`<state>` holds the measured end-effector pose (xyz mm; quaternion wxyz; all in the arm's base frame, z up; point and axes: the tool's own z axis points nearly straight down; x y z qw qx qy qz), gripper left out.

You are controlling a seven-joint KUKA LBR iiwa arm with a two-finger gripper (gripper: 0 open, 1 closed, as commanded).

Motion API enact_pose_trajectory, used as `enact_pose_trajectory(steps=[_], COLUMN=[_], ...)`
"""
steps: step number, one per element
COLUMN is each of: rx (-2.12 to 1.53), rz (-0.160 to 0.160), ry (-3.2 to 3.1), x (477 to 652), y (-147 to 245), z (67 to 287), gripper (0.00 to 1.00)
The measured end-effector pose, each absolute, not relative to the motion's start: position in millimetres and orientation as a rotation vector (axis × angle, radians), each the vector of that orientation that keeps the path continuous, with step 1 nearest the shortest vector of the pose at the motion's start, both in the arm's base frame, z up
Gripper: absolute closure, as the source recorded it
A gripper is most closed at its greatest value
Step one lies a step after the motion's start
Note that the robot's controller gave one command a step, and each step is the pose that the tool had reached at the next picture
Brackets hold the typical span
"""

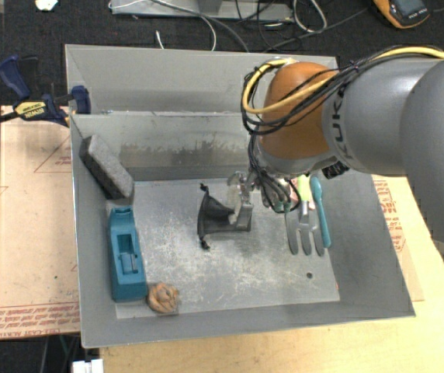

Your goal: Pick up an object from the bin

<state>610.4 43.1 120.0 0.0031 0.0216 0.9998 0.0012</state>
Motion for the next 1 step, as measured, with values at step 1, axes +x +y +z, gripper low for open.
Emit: enact_pose_trajectory(steps=[1], rx=[0.262], rz=[0.006], ry=[3.122], x=[607.6], y=[30.8], z=[204.3], gripper=[1.00])
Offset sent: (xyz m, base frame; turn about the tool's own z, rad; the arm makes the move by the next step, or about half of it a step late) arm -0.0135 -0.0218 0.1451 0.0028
